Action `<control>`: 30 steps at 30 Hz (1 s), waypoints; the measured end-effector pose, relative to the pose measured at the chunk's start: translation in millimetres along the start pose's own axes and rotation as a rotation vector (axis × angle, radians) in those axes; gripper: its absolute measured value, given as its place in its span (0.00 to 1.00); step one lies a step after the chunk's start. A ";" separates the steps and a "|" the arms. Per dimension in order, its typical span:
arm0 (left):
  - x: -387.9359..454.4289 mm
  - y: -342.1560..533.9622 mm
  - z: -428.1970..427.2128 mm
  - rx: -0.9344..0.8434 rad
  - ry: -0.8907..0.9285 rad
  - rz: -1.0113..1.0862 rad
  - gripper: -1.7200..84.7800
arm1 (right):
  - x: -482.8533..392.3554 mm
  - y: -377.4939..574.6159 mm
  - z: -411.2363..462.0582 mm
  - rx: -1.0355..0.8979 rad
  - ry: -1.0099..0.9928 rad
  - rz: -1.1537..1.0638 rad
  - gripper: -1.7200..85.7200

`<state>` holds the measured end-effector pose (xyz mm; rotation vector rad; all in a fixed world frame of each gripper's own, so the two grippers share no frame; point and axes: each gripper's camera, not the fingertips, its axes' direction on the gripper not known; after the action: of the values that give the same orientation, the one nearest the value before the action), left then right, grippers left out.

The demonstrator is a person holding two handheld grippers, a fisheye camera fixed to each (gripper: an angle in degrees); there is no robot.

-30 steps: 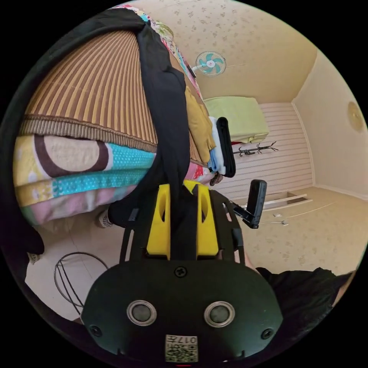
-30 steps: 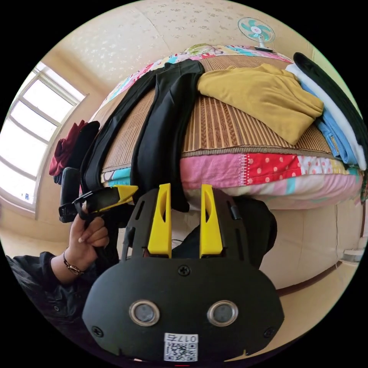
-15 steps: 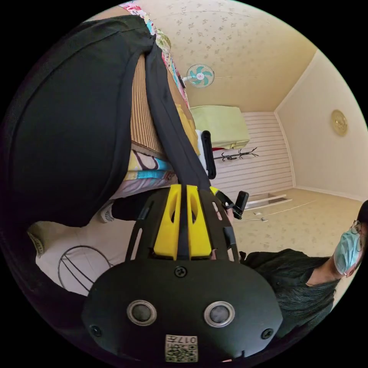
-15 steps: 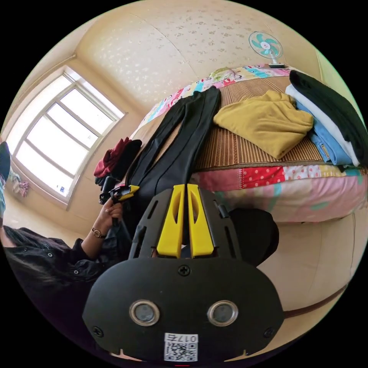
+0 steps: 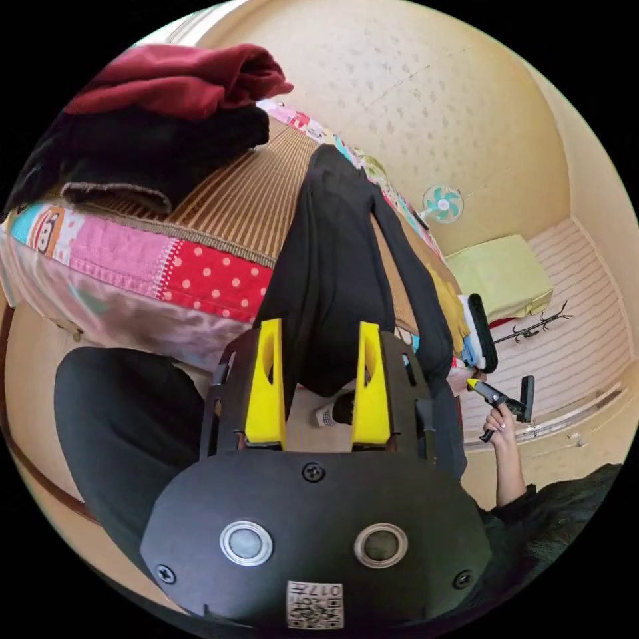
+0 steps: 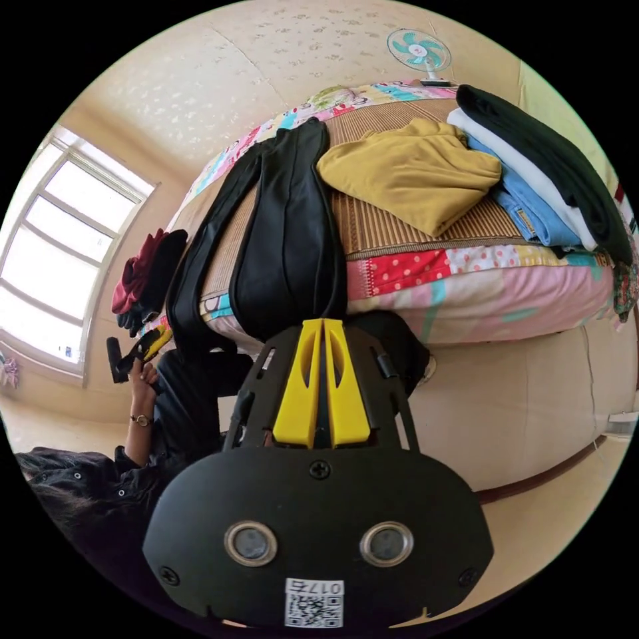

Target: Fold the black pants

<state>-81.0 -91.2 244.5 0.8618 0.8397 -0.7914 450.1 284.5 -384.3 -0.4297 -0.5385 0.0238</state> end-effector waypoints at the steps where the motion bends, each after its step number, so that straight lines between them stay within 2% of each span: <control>1: -1.2 4.6 3.2 -0.008 -0.061 -0.011 0.12 | 0.1 0.0 1.6 -0.006 -0.008 0.006 0.04; 3: -5.3 5.6 -5.1 -0.023 -0.116 -0.022 0.06 | -3.3 1.4 3.6 -0.011 -0.006 0.002 0.05; 5: -13.4 2.8 -22.4 -0.043 -0.024 -0.021 0.05 | -7.6 2.1 2.3 -0.005 0.020 -0.020 0.06; 7: -36.3 16.9 -69.8 0.164 0.143 -0.071 0.04 | -9.8 -1.3 0.4 -0.003 0.051 -0.032 0.08; 9: -64.8 28.9 -90.8 0.237 0.194 -0.203 0.03 | -12.0 -13.6 2.0 -0.016 0.088 -0.079 0.11; 10: -82.4 37.2 -97.2 0.240 0.187 -0.311 0.03 | -11.2 -17.6 5.0 -0.032 0.099 -0.085 0.12; 12: -92.2 49.7 -106.5 0.278 0.157 -0.357 0.04 | -1.2 -31.8 24.4 -0.125 0.117 -0.054 0.15; 15: -74.3 68.0 -122.7 0.377 0.050 -0.349 0.09 | 6.6 -31.0 51.7 -0.209 0.087 -0.033 0.15; 17: -47.2 67.8 -125.4 0.407 0.046 -0.248 0.10 | 9.8 -23.4 66.1 -0.252 0.089 -0.009 0.12; 18: -27.2 61.4 -119.6 0.369 0.086 -0.162 0.10 | 11.8 -15.9 70.2 -0.262 0.106 0.013 0.08; 20: 6.8 47.9 -99.4 0.232 0.220 -0.021 0.11 | 10.2 -2.5 61.7 -0.252 0.074 0.016 0.07; 22: 59.0 37.8 -62.2 0.005 0.433 0.138 0.11 | 3.9 11.9 42.9 -0.233 0.011 0.005 0.06; 24: 98.7 36.6 -36.6 -0.139 0.544 0.205 0.12 | -11.9 31.0 14.4 -0.171 -0.056 -0.030 0.05; 30: 208.0 14.5 19.0 -0.352 0.584 0.355 0.19 | -74.9 51.6 -19.2 -0.127 -0.070 -0.247 0.05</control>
<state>28.8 -151.8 76.7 0.8992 1.2491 -0.0607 399.8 314.0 -456.7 -0.4852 -0.6610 -0.2346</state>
